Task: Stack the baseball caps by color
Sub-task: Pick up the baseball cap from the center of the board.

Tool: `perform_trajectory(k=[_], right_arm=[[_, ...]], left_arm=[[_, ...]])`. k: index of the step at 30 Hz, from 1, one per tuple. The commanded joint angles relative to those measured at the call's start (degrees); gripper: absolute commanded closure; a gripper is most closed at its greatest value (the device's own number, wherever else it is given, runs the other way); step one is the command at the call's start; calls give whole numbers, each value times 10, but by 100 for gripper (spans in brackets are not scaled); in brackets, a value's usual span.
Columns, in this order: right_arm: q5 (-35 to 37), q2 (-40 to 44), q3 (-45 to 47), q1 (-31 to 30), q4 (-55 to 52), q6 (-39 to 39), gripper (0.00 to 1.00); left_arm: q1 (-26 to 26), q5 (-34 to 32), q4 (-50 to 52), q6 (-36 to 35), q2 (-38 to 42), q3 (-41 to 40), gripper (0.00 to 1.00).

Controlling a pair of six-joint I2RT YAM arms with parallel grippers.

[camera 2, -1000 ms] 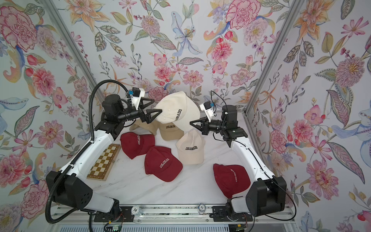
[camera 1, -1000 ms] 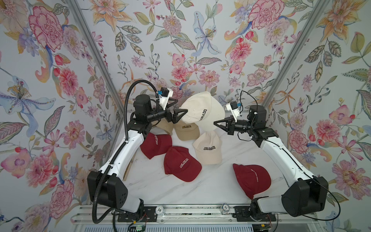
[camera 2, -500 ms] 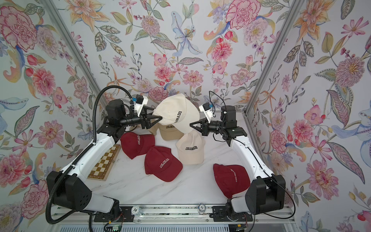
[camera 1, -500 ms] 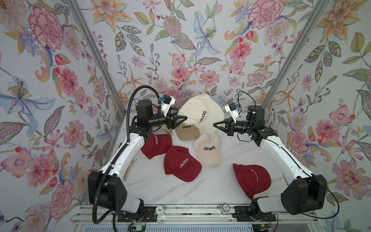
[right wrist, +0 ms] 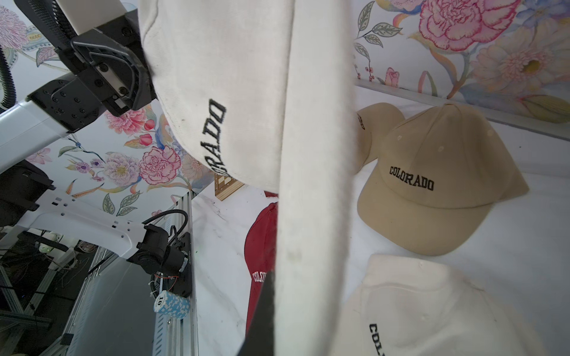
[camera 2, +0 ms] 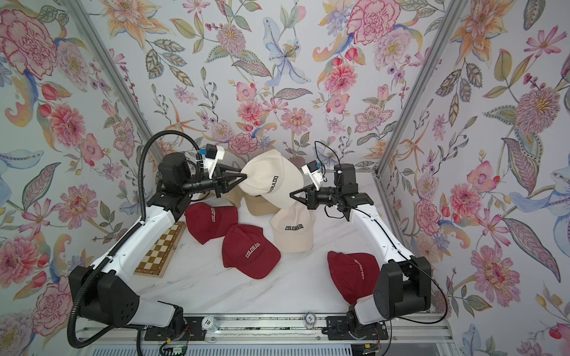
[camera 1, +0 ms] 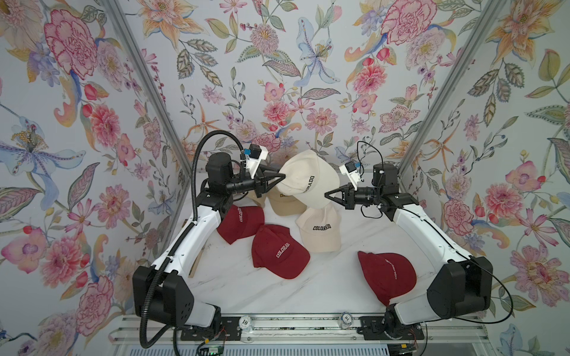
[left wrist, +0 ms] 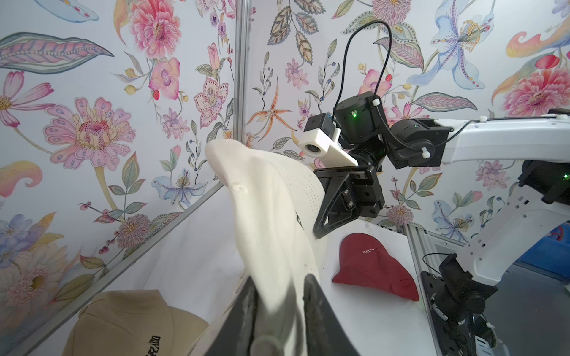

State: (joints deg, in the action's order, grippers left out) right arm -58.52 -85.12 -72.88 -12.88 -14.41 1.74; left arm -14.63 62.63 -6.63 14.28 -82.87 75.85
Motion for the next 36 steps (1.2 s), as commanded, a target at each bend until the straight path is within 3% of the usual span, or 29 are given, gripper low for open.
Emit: perform_trajectory(k=[1, 4, 9, 14, 15, 16, 19, 24, 31, 36], right_arm=[[8, -4, -16, 10, -4, 2, 100], [9, -8, -17, 17, -4, 8, 100], [13, -20, -17, 19, -1, 17, 100], [13, -22, -7, 18, 24, 37, 100], [18, -20, -7, 18, 27, 38, 97], [27, -18, -5, 18, 29, 38, 84], [62, -8, -2, 16, 29, 31, 65], [114, 8, 3, 12, 26, 14, 56], [218, 64, 19, -39, 43, -61, 23], [295, 99, 55, -92, 140, -102, 0]], left_arm=[[-2, 10, -1, -11, 18, -6, 78], [-2, 7, 6, -16, 21, -6, 83], [-3, 1, 8, -15, 22, -2, 100], [-4, -24, 1, -1, 22, 3, 100], [-5, -33, 0, 3, 21, 6, 100], [-6, -46, 7, 5, 19, 13, 100], [-19, -105, 67, -8, 0, 57, 100], [-38, -141, 147, -6, -56, 152, 100], [-76, -234, 300, -39, -133, 285, 100], [-104, -285, 411, -69, -171, 371, 100]])
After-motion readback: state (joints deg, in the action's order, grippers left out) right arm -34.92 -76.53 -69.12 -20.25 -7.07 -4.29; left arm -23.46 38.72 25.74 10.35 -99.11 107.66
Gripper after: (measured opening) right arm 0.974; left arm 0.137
